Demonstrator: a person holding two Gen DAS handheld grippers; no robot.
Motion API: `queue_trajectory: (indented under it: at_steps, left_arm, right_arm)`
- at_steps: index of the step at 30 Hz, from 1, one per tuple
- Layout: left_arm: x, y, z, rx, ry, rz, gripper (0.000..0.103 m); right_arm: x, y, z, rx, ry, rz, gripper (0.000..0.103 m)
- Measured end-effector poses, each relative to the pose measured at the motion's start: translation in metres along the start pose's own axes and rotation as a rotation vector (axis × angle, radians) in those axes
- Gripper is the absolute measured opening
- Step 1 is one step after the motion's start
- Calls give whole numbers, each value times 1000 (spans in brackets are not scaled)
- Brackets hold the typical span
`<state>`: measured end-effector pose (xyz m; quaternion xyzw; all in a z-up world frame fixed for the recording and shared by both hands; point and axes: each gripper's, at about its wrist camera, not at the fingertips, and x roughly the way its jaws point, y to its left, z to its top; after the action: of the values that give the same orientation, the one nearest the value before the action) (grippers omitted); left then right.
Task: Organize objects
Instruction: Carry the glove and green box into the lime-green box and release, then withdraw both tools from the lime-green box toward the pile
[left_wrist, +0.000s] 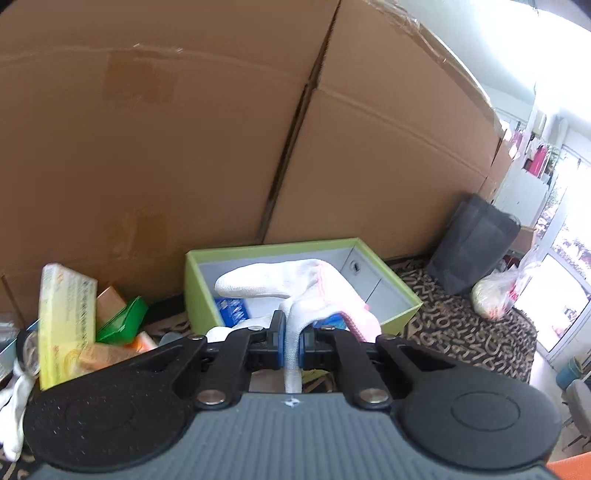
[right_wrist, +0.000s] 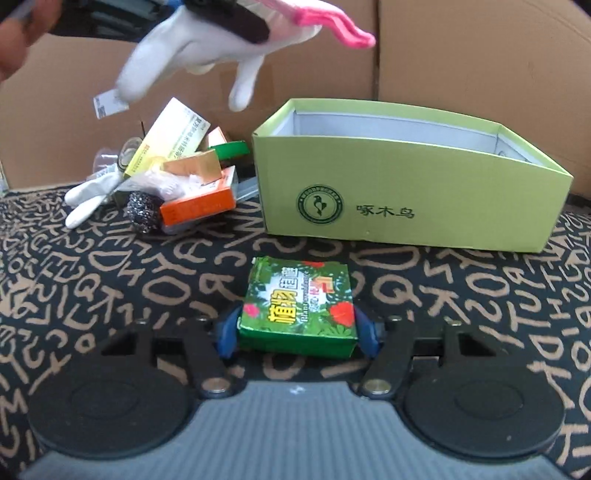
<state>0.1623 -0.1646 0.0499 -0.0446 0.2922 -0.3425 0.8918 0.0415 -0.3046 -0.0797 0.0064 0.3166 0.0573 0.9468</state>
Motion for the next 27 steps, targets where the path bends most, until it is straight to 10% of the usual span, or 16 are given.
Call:
queue_trajectory:
  at_steps: [10,19,21,23,27]
  left_arm:
    - [51,-33,37,39,-58,-27,5]
    - [119,-21,22,82,27,64,8]
    - [127,-15,21,73,50,51,50]
    - [130,-8,20,28,96,79,94]
    - [107,0,10,-13,16,77,95]
  right_arm:
    - [-63,-58,75,-17,-292,-179,61]
    - [16,-118,123,-31,-238,-301,61]
    - [31,-125,126,-35,-231,-312,63]
    - [42,-129,126,-41,-193,-309,86]
    - [25,-120,110,-68,-255,-322,103]
